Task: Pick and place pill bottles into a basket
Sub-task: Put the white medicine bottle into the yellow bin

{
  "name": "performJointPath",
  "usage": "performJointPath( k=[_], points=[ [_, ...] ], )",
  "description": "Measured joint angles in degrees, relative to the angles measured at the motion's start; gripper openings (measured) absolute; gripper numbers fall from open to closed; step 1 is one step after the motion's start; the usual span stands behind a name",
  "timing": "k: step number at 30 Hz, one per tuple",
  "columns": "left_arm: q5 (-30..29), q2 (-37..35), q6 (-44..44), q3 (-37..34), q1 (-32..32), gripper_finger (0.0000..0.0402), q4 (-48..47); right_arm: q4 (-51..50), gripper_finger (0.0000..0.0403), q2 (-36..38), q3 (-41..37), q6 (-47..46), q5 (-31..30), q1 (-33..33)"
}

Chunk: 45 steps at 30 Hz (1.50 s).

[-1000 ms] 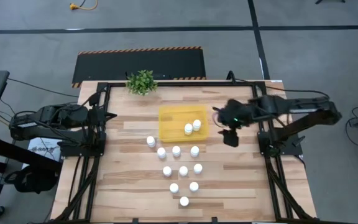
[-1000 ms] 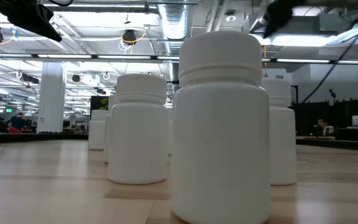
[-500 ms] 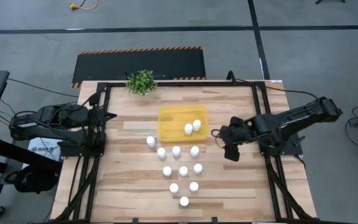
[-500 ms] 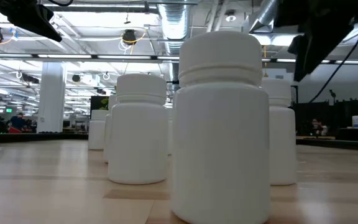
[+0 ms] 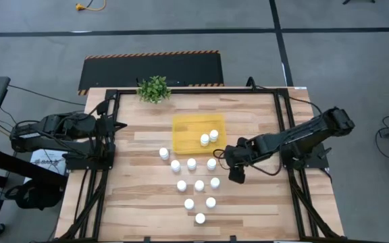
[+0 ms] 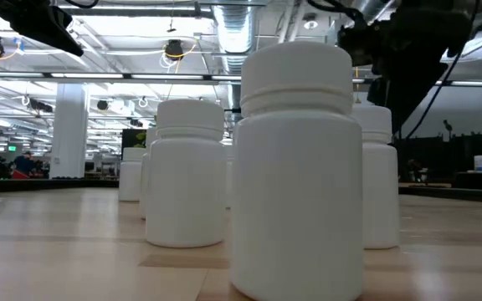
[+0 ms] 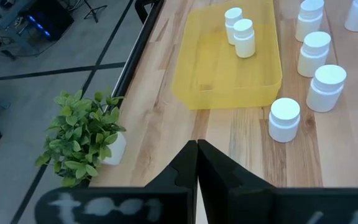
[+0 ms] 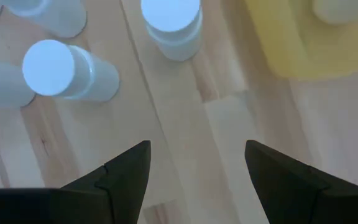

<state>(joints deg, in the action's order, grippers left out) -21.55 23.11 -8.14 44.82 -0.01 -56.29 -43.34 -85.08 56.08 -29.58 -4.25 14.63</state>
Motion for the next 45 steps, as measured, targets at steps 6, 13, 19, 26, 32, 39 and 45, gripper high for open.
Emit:
performJointPath(
  k=[6,13,19,26,32,39,45],
  points=[
    [0.0,0.0,0.4,0.0,0.0,0.0000,0.0,0.1,0.0256,-4.0,3.8,2.9,1.6,0.0],
    [0.0,0.0,0.4,0.0,0.0,0.0000,0.0,-1.5,0.0256,-7.8,8.0,7.0,2.0,-1.2],
    [0.0,0.0,-0.1,0.0,0.0,0.0000,0.0,-2.1,0.0256,-10.4,9.9,9.1,2.7,-2.2],
    [0.0,0.0,0.0,0.0,0.0,0.0000,0.0,-2.2,0.0256,-11.0,10.1,10.8,2.8,-4.0],
    [0.0,0.0,0.4,0.0,0.0,0.0000,0.0,-1.8,0.0256,-11.0,10.1,12.4,2.9,-5.6],
    [0.0,0.0,0.3,0.0,0.0,0.0000,0.0,-0.2,0.0256,-10.9,10.1,13.7,3.3,-5.7],
    [0.0,0.0,0.0,0.0,0.0,0.0000,0.0,0.6,0.0256,-10.9,10.1,14.6,4.5,-5.4]
  ],
)
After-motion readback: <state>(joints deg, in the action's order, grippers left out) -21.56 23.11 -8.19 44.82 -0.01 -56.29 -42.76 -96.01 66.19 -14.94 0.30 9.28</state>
